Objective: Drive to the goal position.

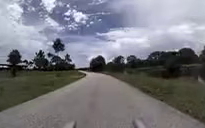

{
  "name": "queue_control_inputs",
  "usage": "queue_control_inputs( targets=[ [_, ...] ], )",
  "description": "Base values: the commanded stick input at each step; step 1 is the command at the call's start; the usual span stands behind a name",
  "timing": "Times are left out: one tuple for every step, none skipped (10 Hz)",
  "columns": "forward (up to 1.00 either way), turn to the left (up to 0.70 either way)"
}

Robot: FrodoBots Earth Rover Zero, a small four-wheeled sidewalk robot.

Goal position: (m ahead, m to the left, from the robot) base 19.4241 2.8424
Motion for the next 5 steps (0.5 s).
queue_control_inputs(
  targets=[
    [0.85, 0.0],
    [0.85, 0.0],
    [0.85, -0.03],
    [0.85, -0.12],
    [0.85, -0.21]
  ],
)
